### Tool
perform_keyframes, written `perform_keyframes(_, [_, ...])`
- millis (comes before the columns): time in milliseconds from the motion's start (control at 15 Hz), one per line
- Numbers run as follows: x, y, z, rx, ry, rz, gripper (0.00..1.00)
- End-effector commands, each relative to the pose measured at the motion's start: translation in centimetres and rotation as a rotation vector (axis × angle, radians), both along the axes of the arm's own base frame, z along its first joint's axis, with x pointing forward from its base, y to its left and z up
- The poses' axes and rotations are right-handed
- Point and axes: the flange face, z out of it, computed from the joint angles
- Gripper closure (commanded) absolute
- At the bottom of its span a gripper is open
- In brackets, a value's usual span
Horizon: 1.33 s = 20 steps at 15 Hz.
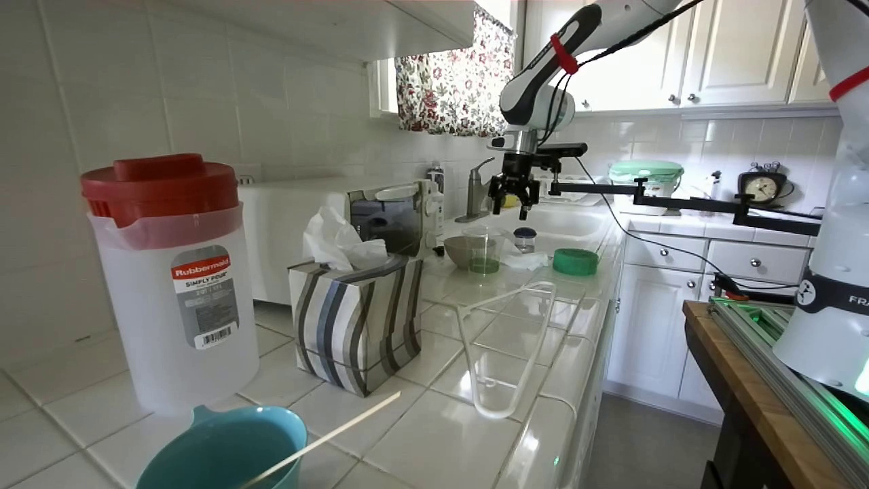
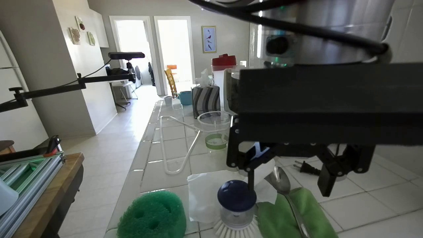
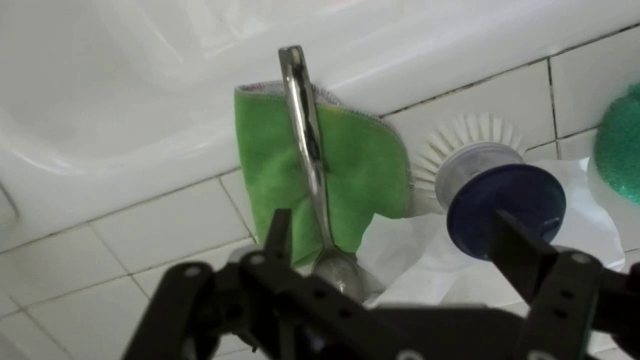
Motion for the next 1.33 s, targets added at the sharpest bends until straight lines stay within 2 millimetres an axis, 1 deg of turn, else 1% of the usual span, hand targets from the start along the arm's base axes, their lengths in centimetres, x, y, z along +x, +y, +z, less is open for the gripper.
perform_keyframes(0, [0.5, -1.2, -0.7, -0.007, 0.017, 0.039, 0.00])
perform_keyframes(333, [1.2, -2.1, -1.7, -0.019, 0.003, 0.033, 0.00])
perform_keyframes(867, [2.7, -2.4, -2.8, -0.036, 0.016, 0.026, 0.00])
perform_keyframes(933, [2.1, -1.6, -2.8, -0.019, 0.010, 0.008, 0.00])
perform_keyframes(1067, [2.2, -1.4, -3.0, -0.016, 0.013, 0.008, 0.00])
perform_keyframes(1133, [2.0, -1.0, -2.3, -0.020, -0.010, 0.030, 0.00])
perform_keyframes(1267, [2.4, -1.0, -3.0, -0.027, 0.018, 0.034, 0.00])
